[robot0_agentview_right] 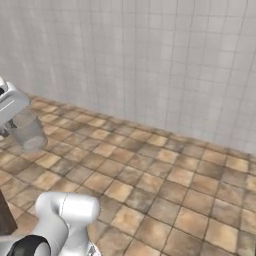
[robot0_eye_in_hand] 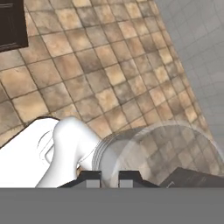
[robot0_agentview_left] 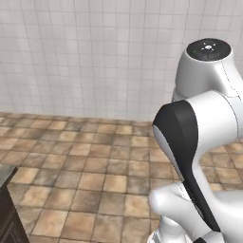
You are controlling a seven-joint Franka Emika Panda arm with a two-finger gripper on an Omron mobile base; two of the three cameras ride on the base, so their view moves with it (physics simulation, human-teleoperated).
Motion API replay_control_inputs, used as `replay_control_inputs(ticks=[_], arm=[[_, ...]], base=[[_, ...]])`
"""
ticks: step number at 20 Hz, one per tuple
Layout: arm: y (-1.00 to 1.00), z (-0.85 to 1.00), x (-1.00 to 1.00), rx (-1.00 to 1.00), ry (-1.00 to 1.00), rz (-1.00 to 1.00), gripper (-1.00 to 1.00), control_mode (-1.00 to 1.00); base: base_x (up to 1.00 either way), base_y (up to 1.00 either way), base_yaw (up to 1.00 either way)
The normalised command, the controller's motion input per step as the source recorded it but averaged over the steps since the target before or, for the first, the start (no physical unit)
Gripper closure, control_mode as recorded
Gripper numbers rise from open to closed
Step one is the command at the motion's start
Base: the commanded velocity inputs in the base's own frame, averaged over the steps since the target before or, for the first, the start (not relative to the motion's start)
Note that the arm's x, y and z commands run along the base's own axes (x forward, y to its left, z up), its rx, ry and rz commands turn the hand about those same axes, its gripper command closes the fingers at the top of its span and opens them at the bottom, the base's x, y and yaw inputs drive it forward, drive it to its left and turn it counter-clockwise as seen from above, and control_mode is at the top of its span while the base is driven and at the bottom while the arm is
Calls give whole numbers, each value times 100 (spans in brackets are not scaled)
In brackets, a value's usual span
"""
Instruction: There is a bowl on the dining counter. Grab a lemon wedge from the fridge and place it in the bowl. Then get the liquor bottle and glass cup from the cabinet and place them next to the bowl.
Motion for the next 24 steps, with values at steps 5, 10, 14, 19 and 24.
replay_control_inputs(ticks=[5, 10, 14, 19, 24], arm=[[0, 0, 0, 0, 0, 0, 100, 100], [0, 0, 0, 0, 0, 0, 100, 100], [0, 0, 0, 0, 0, 0, 100, 100], [0, 0, 0, 0, 0, 0, 100, 100], [0, 0, 0, 0, 0, 0, 100, 100]], base=[[100, 0, 45], [100, 0, 52], [100, 0, 54], [100, 0, 55], [100, 0, 54]])
